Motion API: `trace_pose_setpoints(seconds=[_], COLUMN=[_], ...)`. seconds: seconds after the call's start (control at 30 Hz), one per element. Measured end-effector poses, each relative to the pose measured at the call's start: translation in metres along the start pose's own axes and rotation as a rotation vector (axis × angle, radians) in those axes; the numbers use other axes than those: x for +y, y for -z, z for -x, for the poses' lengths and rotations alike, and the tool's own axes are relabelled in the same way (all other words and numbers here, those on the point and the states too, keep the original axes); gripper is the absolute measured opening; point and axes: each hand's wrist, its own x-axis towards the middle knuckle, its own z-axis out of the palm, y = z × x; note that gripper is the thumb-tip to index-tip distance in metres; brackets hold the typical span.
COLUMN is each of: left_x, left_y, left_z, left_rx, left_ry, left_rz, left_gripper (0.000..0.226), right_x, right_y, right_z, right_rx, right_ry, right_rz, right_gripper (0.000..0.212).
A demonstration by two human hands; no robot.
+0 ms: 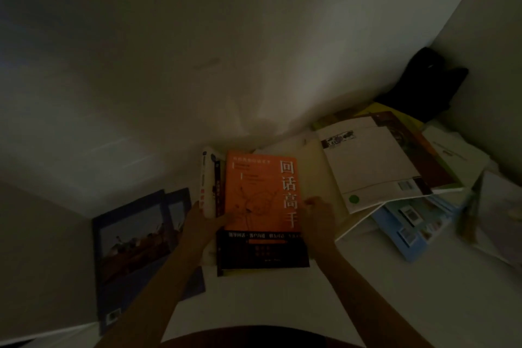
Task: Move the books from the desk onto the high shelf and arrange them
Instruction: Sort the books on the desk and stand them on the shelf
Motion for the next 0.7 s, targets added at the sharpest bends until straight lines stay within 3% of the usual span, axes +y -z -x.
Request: trace_pose_setpoints(seconds=[0.13,0.2,0.27,0.33,0.4,0.43,0.5,0.57,0.67,0.7], left_x=[-0.003,-0.008,-0.014,-0.017,-0.022,-0.024,-0.032,-0.039,-0.05,-0.048], left_y=[0.012,0.02,0.023,0.022,0.021,0.021,0.024,0.022,0.02,0.019], left_z=[-0.006,-0.006,-0.001,0.01,0.016,0.019,0.026,0.04,0.061,0.068], left_rx=[-0.073,-0.12,-0.17,-0.224,-0.287,-0.302,-0.337,-0.393,-0.36,-0.318], left_ry=[0.094,0.161,0.199,0.191,0.193,0.218,0.284,0.344,0.353,0.338], left_rz=[0.115,0.254,0.407,0.489,0.519,0.553,0.625,0.698,0.761,0.729], left_gripper=[0.06,0.076,0.074,0.072,0.094,0.102,0.109,0.104,0.084,0.088], right_x=[0.011,0.013,0.014,0.011,0.009,0.009,0.015,0.021,0.029,0.032], right_y=[0.001,-0.013,-0.03,-0.035,-0.03,-0.025,-0.015,-0.013,-0.016,-0.017], right_z=[-0.008,-0.008,-0.003,0.006,0.01,0.01,0.01,0.014,0.023,0.024], right_rx=[0.043,0.03,-0.042,-0.124,-0.218,-0.323,-0.491,-0.641,-0.672,-0.682], right_ry=[-0.126,-0.076,0.009,-0.012,-0.054,-0.05,-0.078,-0.105,-0.201,-0.226], right_rz=[0.049,0.201,0.222,-0.092,-0.406,-0.507,-0.573,-0.604,-0.632,-0.65], right_gripper=[0.051,0.062,0.084,0.09,0.065,0.063,0.087,0.097,0.107,0.109])
